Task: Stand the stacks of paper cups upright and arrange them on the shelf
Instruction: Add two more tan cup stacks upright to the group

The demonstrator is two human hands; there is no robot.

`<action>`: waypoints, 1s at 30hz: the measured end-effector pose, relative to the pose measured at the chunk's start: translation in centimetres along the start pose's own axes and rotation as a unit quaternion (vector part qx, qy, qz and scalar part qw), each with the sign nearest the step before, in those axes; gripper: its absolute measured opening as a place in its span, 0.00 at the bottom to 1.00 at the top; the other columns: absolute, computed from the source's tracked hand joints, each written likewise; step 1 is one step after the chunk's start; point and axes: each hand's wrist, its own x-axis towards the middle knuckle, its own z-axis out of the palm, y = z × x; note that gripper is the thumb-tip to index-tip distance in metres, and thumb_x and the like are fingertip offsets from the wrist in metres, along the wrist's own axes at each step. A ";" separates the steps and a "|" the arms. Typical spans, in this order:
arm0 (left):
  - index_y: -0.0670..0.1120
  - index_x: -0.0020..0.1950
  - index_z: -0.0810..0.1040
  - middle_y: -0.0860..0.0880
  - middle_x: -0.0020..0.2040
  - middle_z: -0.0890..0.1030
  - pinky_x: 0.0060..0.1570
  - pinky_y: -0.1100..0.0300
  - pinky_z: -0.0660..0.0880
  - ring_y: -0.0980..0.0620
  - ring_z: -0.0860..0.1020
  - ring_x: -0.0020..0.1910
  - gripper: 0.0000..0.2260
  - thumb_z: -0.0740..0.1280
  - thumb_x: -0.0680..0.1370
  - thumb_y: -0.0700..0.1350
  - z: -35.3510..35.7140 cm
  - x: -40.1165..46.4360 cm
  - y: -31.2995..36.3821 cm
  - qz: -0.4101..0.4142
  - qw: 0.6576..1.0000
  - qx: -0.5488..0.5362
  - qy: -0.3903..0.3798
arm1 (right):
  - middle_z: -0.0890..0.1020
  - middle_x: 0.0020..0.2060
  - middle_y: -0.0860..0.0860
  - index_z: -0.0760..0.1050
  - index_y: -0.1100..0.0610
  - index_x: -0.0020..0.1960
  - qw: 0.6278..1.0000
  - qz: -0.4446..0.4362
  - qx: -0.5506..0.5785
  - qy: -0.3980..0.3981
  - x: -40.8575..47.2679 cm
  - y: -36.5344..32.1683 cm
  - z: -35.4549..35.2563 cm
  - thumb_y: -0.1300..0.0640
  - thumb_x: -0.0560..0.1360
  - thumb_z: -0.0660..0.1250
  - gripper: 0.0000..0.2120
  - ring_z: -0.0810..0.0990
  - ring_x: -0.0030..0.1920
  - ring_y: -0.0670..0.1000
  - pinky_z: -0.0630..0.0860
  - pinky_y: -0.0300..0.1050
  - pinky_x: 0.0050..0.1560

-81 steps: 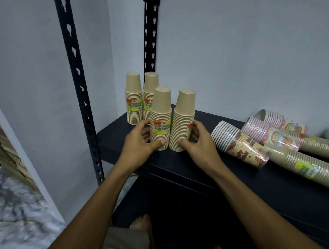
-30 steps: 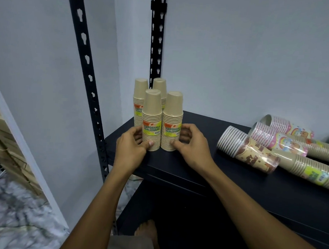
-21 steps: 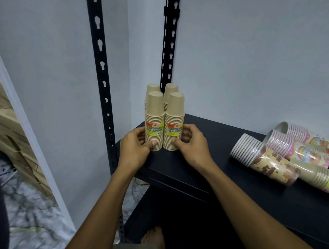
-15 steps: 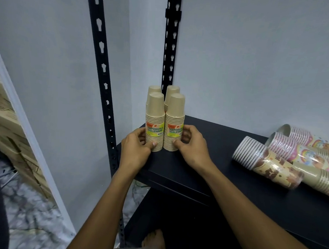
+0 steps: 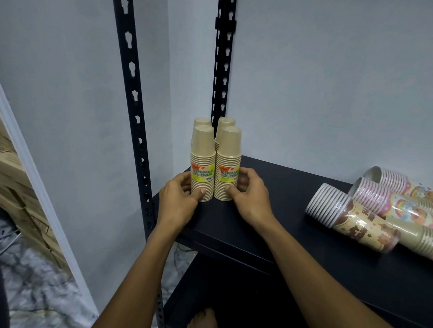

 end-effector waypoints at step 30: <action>0.43 0.66 0.75 0.47 0.60 0.81 0.59 0.56 0.74 0.50 0.78 0.58 0.21 0.72 0.74 0.44 0.2 0.1 -0.7 0.009 0.998 0.069 -0.003 | 0.82 0.57 0.49 0.75 0.58 0.65 0.999 0.005 -0.047 -0.005 0.0 0.4 0.1 0.61 0.74 0.71 0.20 0.78 0.52 0.41 0.72 0.32 0.52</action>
